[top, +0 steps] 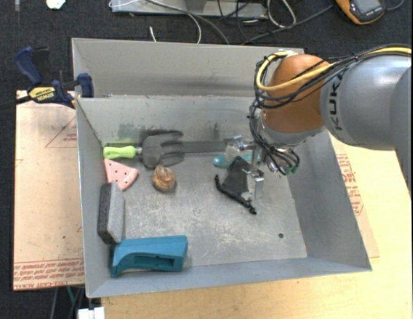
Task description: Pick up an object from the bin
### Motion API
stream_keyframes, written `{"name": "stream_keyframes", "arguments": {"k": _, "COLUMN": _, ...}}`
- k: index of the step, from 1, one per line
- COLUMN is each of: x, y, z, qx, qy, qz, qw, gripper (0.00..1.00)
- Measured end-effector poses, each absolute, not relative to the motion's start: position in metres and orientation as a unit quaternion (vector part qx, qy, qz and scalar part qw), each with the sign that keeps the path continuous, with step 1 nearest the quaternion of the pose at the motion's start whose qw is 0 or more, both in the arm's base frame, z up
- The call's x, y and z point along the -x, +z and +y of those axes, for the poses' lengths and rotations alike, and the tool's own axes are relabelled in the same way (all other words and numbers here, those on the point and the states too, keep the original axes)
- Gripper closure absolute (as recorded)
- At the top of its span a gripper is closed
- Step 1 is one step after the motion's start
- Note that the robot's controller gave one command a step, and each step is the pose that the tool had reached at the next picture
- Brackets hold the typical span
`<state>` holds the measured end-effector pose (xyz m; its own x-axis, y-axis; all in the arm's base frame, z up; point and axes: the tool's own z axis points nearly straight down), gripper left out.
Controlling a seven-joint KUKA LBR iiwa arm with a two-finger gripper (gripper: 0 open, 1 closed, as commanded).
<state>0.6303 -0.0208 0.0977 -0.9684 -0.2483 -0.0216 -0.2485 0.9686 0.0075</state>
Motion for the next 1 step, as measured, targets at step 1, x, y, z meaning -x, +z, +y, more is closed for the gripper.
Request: {"name": "stream_keyframes", "arguments": {"k": 1, "x": -0.6388, "y": 0.1047, "z": -0.0312, "qx": 0.294, "qy": 0.003, "qz": 0.956, "qw": 0.011, "gripper": 0.0}}
